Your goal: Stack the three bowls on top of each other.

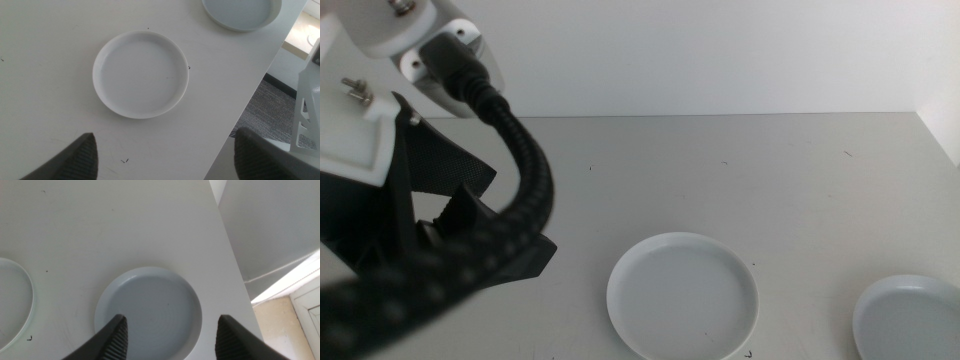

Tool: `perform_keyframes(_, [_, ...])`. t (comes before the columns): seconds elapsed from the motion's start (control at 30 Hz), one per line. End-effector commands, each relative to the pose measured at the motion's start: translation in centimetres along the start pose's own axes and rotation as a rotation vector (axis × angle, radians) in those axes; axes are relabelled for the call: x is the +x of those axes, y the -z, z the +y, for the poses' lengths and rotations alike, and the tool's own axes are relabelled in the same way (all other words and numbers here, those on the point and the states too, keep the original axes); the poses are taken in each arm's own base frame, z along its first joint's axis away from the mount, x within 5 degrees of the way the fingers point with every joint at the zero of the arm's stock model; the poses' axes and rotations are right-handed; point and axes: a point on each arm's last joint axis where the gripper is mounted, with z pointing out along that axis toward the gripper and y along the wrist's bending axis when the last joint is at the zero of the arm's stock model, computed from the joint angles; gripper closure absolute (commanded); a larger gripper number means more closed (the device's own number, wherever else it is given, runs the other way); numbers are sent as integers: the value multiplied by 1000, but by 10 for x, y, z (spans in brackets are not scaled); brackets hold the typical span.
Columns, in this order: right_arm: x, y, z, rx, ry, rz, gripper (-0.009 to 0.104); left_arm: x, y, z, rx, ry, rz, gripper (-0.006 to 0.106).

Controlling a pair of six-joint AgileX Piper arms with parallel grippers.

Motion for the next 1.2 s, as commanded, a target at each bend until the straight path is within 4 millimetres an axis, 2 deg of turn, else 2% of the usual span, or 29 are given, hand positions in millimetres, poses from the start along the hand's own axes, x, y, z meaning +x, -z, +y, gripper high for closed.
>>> perform_keyframes(0.0, [-6,2,-2,29,-29,8,50,-9,11,-5,8,0,-96,-4])
perform_keyframes(0.37, [-17,-25,5,19,-29,136,50,-9,11,-5,8,0,-96,-4])
perform_keyframes(0.63, [-24,-56,5,90,4,243,50,-9,11,-5,8,0,-96,-4])
perform_keyframes(0.8, [-16,-77,1,129,8,329,50,-9,11,-5,8,0,-96,-4])
perform_keyframes(1.0, [-7,-96,-17,181,-12,374,50,-9,11,-5,7,0,-95,-4])
perform_keyframes(1.17, [0,-115,-25,136,-72,403,50,-9,11,-5,7,0,-95,-4])
